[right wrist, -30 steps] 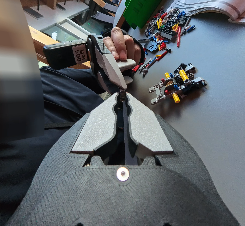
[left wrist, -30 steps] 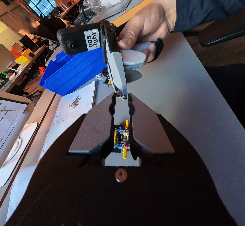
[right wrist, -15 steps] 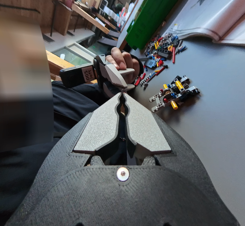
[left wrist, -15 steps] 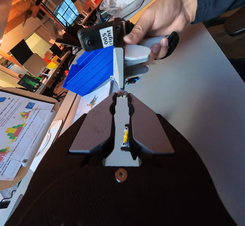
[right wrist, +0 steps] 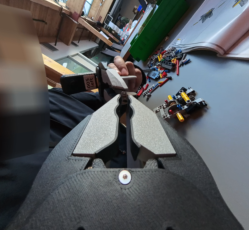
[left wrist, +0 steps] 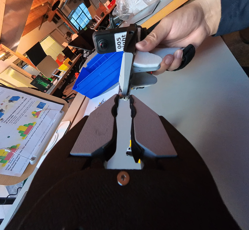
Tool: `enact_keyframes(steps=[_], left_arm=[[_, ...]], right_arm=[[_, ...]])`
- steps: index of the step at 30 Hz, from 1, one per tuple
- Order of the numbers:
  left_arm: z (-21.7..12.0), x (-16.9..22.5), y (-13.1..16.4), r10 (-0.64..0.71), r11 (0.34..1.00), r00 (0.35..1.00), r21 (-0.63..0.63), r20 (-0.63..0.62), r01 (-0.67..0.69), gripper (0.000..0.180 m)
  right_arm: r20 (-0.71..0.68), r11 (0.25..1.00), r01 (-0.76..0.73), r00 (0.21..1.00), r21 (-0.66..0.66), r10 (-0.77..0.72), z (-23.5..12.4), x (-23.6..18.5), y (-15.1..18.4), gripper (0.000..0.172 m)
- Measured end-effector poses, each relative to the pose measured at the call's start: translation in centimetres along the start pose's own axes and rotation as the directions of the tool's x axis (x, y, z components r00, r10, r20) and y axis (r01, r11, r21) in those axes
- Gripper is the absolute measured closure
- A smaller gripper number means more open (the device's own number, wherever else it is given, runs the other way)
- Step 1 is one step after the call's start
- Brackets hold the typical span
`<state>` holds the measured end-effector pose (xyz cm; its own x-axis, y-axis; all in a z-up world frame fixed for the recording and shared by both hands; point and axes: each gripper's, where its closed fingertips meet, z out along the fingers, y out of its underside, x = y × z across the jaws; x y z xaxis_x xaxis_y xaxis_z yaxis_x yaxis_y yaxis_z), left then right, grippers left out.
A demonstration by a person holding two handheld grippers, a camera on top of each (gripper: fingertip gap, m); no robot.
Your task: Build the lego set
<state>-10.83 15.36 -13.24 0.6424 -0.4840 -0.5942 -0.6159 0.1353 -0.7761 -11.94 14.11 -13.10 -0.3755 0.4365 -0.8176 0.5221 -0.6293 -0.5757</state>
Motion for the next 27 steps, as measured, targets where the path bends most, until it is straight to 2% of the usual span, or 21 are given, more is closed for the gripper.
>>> enact_keyframes(steps=[7, 9, 10, 12, 14, 18, 21, 24, 27], left_arm=[[0.1, -0.9, 0.3, -0.096, 0.995, 0.995, -0.007, 0.024, 0.096, 0.168], [0.0, -0.4, 0.6, -0.133, 0.991, 0.990, -0.019, -0.039, 0.133, 0.157], [0.0, -0.1, 1.1, -0.159, 0.987, 0.984, -0.043, -0.076, 0.156, 0.144], [-0.2, 0.0, 2.0, -0.201, 0.978, 0.972, -0.078, -0.124, 0.192, 0.151], [-0.4, -0.3, 2.8, -0.231, 0.971, 0.963, -0.094, -0.137, 0.220, 0.151], [-0.7, 1.5, 7.2, -0.301, 0.923, 0.915, -0.324, -0.270, 0.208, 0.130], [-1.1, 2.9, 8.7, -0.359, 0.893, 0.869, -0.394, -0.340, 0.215, 0.117], [-0.7, 3.1, 9.2, -0.401, 0.877, 0.851, -0.411, -0.339, 0.250, 0.114], [-0.4, 3.4, 10.5, -0.406, 0.855, 0.853, -0.465, -0.330, 0.227, 0.115]], right_arm=[[-0.006, 0.998, 0.022, 1.000, 0.066, -0.021, -0.1, 0.2, -1.2, 0.167], [-0.036, 0.995, 0.082, 0.996, 0.061, -0.080, -0.5, 0.0, -1.7, 0.167], [-0.079, 0.991, 0.129, 0.989, 0.034, -0.126, -0.7, 0.1, -1.8, 0.167], [-0.161, 0.975, 0.214, 0.962, -0.060, -0.221, -0.8, 0.6, -1.4, 0.168], [-0.232, 0.950, 0.265, 0.926, -0.164, -0.298, -0.7, 1.5, -0.8, 0.167], [-0.396, 0.820, 0.359, 0.743, -0.446, -0.540, -1.4, 5.4, 0.6, 0.167], [-0.378, 0.695, 0.387, 0.628, -0.606, -0.680, -1.4, 7.2, 1.5, 0.167], [-0.315, 0.606, 0.381, 0.596, -0.699, -0.738, -0.8, 8.0, 2.3, 0.167], [-0.275, 0.545, 0.370, 0.576, -0.752, -0.770, -0.3, 8.7, 2.5, 0.167]])
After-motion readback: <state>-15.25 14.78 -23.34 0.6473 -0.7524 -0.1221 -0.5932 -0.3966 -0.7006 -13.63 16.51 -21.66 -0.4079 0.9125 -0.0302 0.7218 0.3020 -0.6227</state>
